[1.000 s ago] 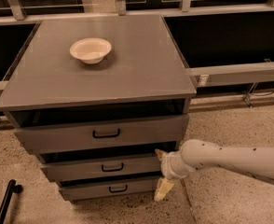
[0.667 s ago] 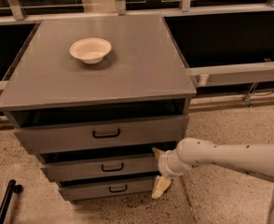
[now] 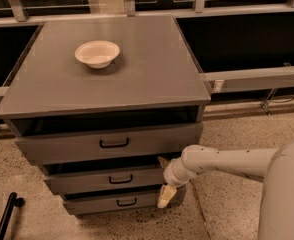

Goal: Open middle drawer

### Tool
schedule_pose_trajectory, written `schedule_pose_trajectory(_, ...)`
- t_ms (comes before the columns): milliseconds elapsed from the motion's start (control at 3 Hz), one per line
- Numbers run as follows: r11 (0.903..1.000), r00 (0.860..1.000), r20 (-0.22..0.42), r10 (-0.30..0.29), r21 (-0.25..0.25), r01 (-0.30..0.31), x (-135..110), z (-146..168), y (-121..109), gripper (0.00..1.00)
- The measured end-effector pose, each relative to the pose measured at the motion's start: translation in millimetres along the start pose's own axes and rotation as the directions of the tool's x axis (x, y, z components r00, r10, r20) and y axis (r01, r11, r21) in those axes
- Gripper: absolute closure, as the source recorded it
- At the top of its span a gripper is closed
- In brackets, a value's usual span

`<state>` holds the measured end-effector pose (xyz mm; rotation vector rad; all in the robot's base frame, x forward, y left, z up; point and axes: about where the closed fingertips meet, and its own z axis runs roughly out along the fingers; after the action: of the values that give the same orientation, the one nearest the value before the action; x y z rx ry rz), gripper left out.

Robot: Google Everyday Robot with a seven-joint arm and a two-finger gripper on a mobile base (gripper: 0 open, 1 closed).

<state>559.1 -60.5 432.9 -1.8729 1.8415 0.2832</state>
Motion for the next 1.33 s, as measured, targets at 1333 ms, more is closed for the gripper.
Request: schedule_pose_trajectory(1333,0.9951,1.0,-0.003,0.031,-0.093,-0.031,-4.7,33.8,-17.3,0.0)
